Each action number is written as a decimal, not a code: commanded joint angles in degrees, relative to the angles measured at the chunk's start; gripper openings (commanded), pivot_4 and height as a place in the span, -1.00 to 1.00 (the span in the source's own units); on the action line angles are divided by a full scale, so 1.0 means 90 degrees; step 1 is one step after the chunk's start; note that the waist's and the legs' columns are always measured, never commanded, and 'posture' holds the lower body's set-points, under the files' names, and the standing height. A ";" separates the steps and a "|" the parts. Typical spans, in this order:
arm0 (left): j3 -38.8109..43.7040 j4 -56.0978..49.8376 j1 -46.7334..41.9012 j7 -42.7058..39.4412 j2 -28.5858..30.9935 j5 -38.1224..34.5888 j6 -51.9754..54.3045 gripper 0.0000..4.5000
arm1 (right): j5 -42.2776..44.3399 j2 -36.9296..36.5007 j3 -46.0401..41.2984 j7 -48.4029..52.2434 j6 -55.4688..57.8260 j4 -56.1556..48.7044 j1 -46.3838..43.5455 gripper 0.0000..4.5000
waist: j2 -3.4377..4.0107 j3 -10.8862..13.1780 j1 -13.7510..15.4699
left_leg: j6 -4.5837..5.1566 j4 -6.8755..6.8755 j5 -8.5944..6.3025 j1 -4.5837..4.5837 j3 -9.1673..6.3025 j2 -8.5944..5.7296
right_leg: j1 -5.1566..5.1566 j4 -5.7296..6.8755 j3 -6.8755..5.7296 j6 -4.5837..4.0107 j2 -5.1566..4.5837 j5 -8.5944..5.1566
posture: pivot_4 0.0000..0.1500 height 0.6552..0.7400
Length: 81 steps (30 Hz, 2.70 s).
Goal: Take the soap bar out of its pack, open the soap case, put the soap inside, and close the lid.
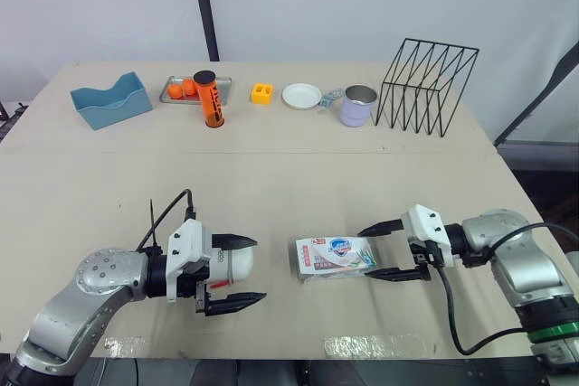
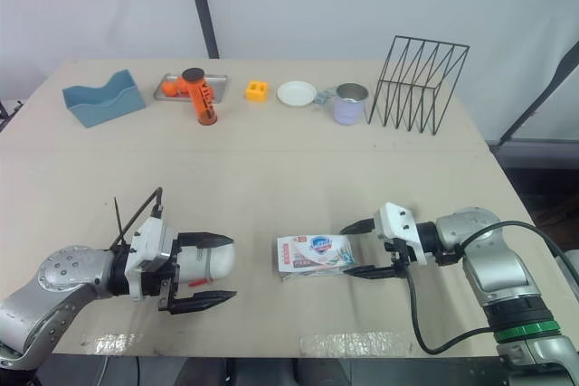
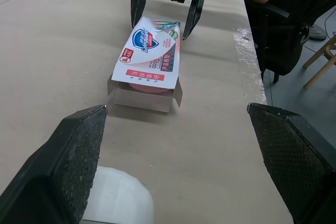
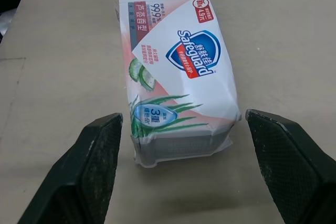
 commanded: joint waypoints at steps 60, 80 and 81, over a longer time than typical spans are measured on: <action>-0.0074 -0.0611 0.0142 0.0144 0.0059 -0.0146 0.0072 1.00 | -0.0007 0.0003 0.0027 -0.0113 -0.0053 -0.0083 0.0048 0.13 | 0.0000 0.0000 0.0000 | 0.0000 0.0000 0.0000 0.0000 0.0000 0.0000 | 0.0001 0.0000 0.0000 -0.0002 0.0000 0.0001 | 1.00 1.00; -0.0111 -0.0592 0.0076 0.0124 0.0063 -0.0120 0.0115 1.00 | -0.0002 0.0039 0.0003 -0.0180 -0.0105 -0.0046 0.0057 0.13 | 0.0000 0.0000 0.0001 | 0.0000 0.0000 0.0000 0.0000 0.0000 0.0000 | 0.0001 0.0000 0.0000 -0.0003 0.0000 0.0002 | 1.00 1.00; -0.0111 -0.0591 0.0077 0.0122 0.0063 -0.0121 0.0116 1.00 | 0.0001 0.0039 0.0006 -0.0179 -0.0104 -0.0044 0.0057 0.13 | 0.0000 0.0000 0.0001 | 0.0000 0.0000 0.0000 0.0000 0.0000 0.0000 | 0.0001 0.0000 0.0000 -0.0003 0.0000 0.0002 | 1.00 1.00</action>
